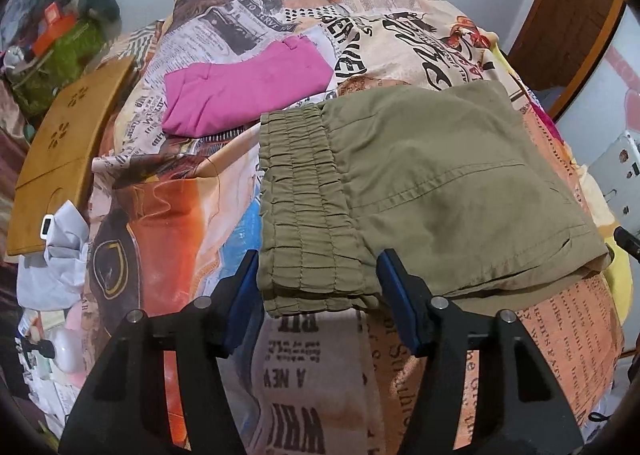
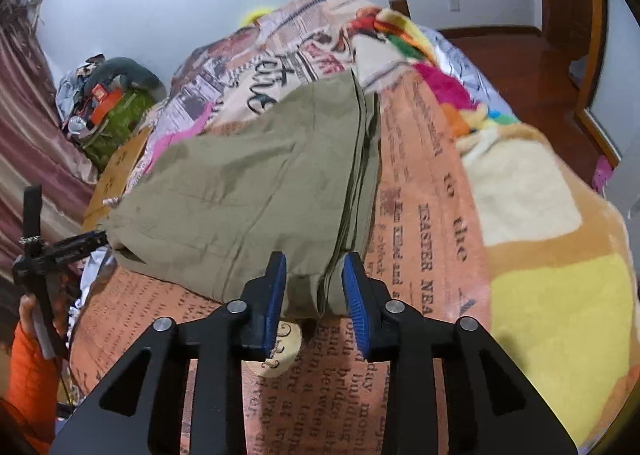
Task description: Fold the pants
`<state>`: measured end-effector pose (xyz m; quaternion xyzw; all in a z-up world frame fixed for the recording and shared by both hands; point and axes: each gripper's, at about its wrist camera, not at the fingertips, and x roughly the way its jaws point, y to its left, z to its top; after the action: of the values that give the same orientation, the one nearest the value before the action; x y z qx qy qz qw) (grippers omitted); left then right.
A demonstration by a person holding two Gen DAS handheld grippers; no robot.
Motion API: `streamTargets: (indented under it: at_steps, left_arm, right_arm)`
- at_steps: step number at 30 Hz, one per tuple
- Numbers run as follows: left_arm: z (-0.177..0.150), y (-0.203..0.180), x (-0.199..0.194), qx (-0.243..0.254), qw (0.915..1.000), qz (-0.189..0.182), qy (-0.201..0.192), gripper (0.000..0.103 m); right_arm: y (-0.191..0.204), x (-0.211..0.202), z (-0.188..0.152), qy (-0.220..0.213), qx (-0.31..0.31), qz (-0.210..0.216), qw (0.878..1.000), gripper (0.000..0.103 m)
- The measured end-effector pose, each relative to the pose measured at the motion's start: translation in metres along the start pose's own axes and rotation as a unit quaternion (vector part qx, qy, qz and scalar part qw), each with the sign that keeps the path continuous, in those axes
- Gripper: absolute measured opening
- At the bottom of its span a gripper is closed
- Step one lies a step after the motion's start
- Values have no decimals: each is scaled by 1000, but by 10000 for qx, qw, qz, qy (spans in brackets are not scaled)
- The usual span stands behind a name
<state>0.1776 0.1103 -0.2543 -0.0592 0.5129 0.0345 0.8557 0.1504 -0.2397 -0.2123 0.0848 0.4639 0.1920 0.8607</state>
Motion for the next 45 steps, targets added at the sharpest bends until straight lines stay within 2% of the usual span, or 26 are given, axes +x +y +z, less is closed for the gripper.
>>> streamTargets:
  at_steps: [8, 12, 13, 14, 17, 20, 24, 26, 30, 34, 37, 40, 42, 44, 45]
  left_arm:
    - [-4, 0, 0, -8, 10000, -8, -7, 60]
    - [-3, -3, -1, 28, 10000, 73, -31, 59]
    - [-3, -5, -3, 34, 9999, 124, -88, 57]
    - [-3, -6, -5, 78, 9996, 204, -163, 51]
    - [-1, -11, -15, 114, 9986, 349, -370, 50]
    - [1, -12, -23, 182, 9977, 422, -499, 49]
    - [3, -12, -33, 268, 9967, 417, -645, 50]
    - [1, -10, -29, 252, 9972, 390, -594, 50]
    - [-11, -3, 2, 62, 9996, 253, -82, 52]
    - [-14, 1, 0, -24, 9998, 198, -100, 56]
    - [-10, 0, -9, 57, 9996, 249, -140, 57]
    - [-5, 0, -22, 114, 9987, 398, -284, 61]
    - [-1, 0, -33, 97, 9980, 449, -438, 71]
    - [4, -3, -44, 79, 9972, 419, -617, 78]
    - [6, -5, -48, 86, 9968, 385, -690, 81]
  right_arm:
    - [9, 32, -14, 449, -63, 175, 9988, 31]
    - [5, 32, -16, 359, 40, 284, 9989, 31]
    - [5, 32, -17, 340, -3, 261, 9991, 28]
    - [8, 32, -17, 301, -103, 227, 9992, 24]
    - [15, 28, -16, 152, -488, 79, 9987, 11]
    - [17, 19, -9, -96, -617, -11, 9980, 9]
    - [20, 7, -1, -368, -988, -440, 9934, 9]
    - [19, 13, -1, -240, -1092, -555, 9922, 9]
    - [14, 43, -14, 263, -1071, -522, 9925, 9]
    - [12, 40, -9, 319, -974, -513, 9934, 9]
    - [11, 32, -2, 340, -873, -512, 9943, 12]
    - [18, 19, 6, 158, -850, -500, 9950, 17]
    - [26, 10, 11, -27, -862, -411, 9954, 27]
    - [39, 1, 18, -238, -1014, -329, 9940, 44]
    - [46, -1, 20, -306, -1100, -289, 9930, 47]
